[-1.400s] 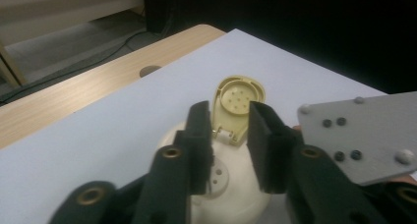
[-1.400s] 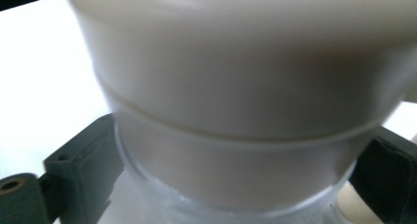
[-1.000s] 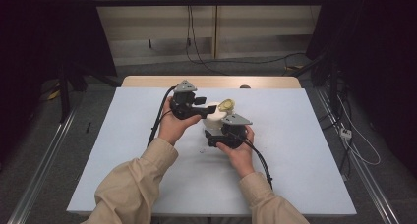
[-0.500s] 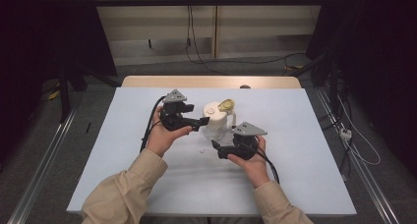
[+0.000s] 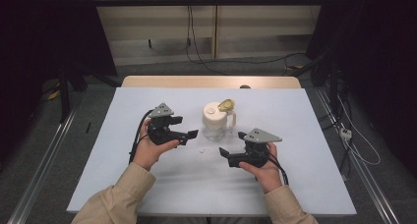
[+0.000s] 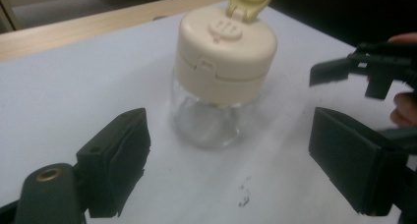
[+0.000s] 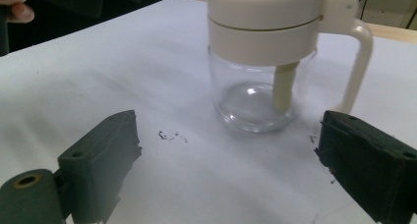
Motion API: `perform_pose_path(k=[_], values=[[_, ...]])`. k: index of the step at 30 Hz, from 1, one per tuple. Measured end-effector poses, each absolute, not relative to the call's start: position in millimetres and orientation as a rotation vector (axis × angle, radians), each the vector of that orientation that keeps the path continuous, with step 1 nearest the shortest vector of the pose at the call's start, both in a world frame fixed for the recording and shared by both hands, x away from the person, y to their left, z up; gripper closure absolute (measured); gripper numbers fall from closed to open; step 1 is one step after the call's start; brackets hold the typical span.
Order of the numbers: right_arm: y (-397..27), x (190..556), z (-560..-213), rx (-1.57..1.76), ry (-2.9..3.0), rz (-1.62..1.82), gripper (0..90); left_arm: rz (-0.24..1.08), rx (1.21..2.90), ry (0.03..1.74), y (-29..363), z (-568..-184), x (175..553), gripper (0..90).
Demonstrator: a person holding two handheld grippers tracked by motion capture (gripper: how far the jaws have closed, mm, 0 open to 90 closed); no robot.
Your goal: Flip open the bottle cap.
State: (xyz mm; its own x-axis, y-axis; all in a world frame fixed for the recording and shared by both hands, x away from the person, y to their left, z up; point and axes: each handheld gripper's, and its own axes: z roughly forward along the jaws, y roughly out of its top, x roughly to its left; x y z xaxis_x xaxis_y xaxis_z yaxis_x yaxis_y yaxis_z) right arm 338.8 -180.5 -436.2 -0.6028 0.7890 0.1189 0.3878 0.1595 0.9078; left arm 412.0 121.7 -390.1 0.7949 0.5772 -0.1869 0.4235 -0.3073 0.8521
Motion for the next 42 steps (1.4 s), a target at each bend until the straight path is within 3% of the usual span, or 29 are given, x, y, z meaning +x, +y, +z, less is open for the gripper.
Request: perform_pose_path(k=[14, 42], values=[[-205, 323, -437, 1.097, 2.059, 1.406, 8.2, 0.174, 1.938, 0.794, 158, -414, 397, 12.4], [-254, 286, -446, 1.136, 2.039, 1.358, 8.1, 0.223, 1.925, 0.76, 201, -423, 363, 11.0]])
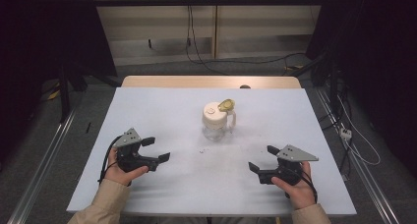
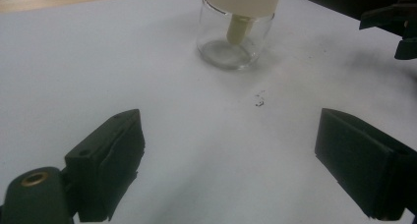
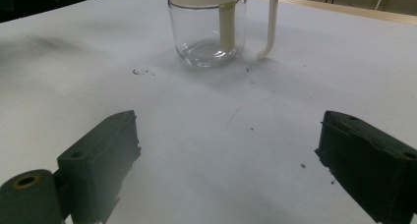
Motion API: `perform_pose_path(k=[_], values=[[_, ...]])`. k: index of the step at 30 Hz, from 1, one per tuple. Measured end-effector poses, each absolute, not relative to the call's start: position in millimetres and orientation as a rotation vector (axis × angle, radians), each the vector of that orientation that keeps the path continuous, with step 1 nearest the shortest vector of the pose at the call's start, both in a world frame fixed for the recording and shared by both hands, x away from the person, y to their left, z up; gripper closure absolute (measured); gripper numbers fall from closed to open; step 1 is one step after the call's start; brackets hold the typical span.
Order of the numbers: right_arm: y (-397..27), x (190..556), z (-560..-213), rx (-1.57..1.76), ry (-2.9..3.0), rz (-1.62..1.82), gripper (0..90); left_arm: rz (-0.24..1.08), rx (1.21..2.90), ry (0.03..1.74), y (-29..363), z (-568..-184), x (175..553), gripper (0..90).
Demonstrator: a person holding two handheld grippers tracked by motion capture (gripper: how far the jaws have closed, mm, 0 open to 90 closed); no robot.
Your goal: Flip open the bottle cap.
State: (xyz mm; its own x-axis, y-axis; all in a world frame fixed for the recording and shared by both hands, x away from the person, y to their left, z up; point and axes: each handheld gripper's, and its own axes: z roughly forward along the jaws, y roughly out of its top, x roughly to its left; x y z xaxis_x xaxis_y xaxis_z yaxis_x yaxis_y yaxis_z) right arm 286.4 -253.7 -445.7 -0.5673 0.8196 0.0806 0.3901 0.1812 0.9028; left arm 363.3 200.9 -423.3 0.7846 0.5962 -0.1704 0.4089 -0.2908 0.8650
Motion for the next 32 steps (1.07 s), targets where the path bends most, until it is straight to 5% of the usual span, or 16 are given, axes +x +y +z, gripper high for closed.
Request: perform_pose_path(k=[32], values=[[-275, 272, -450, 1.151, 2.031, 1.31, 8.2, 0.253, 1.925, 0.796, 225, -431, 354, 8.5]])
